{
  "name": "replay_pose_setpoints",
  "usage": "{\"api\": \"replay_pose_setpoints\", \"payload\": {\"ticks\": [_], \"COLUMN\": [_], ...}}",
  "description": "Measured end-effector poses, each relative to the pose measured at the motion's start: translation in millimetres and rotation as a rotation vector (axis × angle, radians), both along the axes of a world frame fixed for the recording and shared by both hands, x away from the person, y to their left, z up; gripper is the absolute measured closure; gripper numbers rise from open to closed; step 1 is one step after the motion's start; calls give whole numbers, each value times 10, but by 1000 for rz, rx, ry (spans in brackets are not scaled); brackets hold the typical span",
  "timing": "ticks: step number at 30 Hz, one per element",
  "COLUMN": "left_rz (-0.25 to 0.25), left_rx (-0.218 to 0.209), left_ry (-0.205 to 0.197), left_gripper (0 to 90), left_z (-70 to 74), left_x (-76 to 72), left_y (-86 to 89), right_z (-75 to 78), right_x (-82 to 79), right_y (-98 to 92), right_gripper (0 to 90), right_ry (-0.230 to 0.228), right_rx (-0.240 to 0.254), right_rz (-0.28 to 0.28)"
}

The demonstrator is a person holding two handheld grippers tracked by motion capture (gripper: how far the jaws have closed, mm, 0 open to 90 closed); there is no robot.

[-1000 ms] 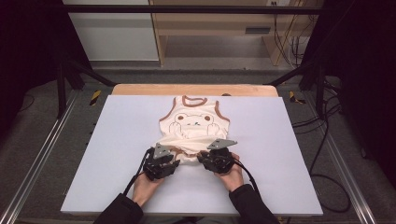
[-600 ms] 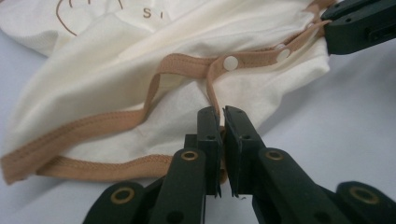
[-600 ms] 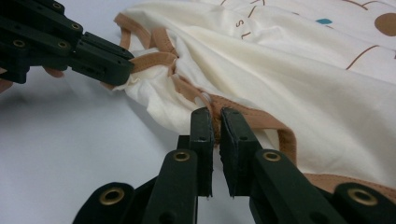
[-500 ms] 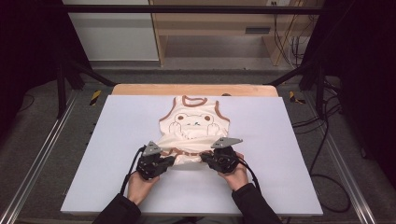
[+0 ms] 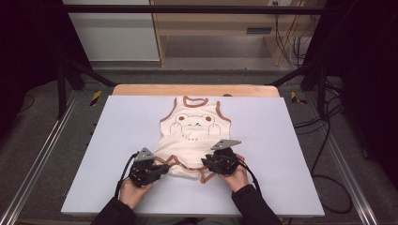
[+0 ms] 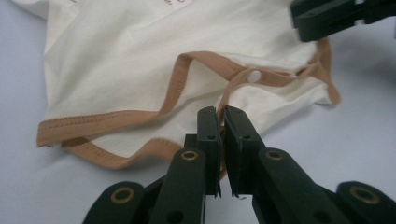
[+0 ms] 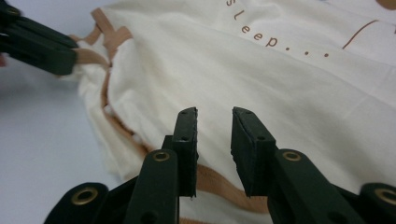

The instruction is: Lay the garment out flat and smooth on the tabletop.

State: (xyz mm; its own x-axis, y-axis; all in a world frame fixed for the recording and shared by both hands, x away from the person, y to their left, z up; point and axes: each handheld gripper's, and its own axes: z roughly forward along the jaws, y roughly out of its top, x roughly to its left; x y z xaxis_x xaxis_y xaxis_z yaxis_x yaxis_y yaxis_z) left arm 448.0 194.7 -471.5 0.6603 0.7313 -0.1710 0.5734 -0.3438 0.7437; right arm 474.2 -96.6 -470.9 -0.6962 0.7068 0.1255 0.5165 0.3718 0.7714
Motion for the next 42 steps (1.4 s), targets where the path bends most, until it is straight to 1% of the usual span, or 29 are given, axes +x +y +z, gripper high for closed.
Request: {"api": "replay_pose_setpoints", "payload": {"ticks": [1,2,3,4,7,8,9,11,13,14,15,16,17,19,21,24,26,27,28,31,33,34,36,37,38,39,40,41,42], "left_rz": [7,9,14,17,14,14,15,15,16,13,11,12,11,9,8,-3,-18,-29,-52,-71,-90,-91,-83,-77,-69,-57,-49,-49,-43], "left_rx": [-4,-9,-11,-14,-6,-5,-4,-2,-5,-3,-5,-6,-4,-7,-7,-14,-16,-14,-13,-2,2,6,8,11,16,26,34,34,39], "left_ry": [0,-2,-5,-7,-27,-28,-27,-26,-23,-23,-20,-23,-23,-24,-24,-16,-9,-10,-5,4,17,14,-1,-10,-26,-40,-41,-41,-41], "left_gripper": [849,848,848,848,848,848,848,848,848,848,847,847,846,846,846,846,846,844,843,834,820,795,712,637,637,608,590,591,591], "left_z": [-13,-18,-19,-19,-15,-16,-20,-26,-32,-31,-32,-33,-32,-27,-18,-7,-1,2,-1,-16,-41,-48,-51,-49,-49,-57,-87,-87,-110], "left_x": [2,1,-3,-11,-55,-59,-65,-75,-95,-105,-125,-139,-156,-186,-213,-270,-314,-343,-401,-456,-506,-525,-543,-543,-543,-535,-519,-519,-506], "left_y": [10,16,19,18,-8,-13,-23,-29,-31,-27,-26,-25,-22,-18,-16,-16,-27,-42,-79,-121,-156,-166,-176,-177,-178,-179,-184,-184,-187], "right_z": [20,67,67,85,60,11,-11,-107,-189,-214,-231,-231,-228,-225,-212,-155,-97,-39,-16,11,8,-7,-40,-79,-79,-95,-122,-122,-136], "right_x": [-38,-131,-131,-244,-351,-410,-426,-459,-458,-457,-472,-472,-474,-473,-480,-504,-524,-537,-541,-565,-591,-599,-614,-628,-628,-635,-649,-649,-656], "right_y": [-27,-88,-88,-127,-139,-125,-115,-57,3,21,40,40,40,29,18,-32,-111,-208,-255,-331,-387,-417,-438,-436,-436,-425,-384,-384,-357], "right_gripper": [682,636,636,581,565,566,568,580,633,647,723,723,757,849,889,895,897,899,899,900,898,896,883,768,768,722,669,669,623], "right_ry": [-12,-20,-20,-25,-20,1,7,25,39,52,45,45,49,72,86,83,80,77,84,88,91,100,95,87,87,75,68,68,60], "right_rx": [12,54,54,83,100,107,107,72,41,43,35,35,31,42,45,54,75,91,102,105,91,82,64,64,64,68,74,74,75], "right_rz": [3,14,14,30,51,56,56,60,54,53,52,52,52,53,63,74,77,69,68,63,53,46,36,35,35,36,52,52,55]}}
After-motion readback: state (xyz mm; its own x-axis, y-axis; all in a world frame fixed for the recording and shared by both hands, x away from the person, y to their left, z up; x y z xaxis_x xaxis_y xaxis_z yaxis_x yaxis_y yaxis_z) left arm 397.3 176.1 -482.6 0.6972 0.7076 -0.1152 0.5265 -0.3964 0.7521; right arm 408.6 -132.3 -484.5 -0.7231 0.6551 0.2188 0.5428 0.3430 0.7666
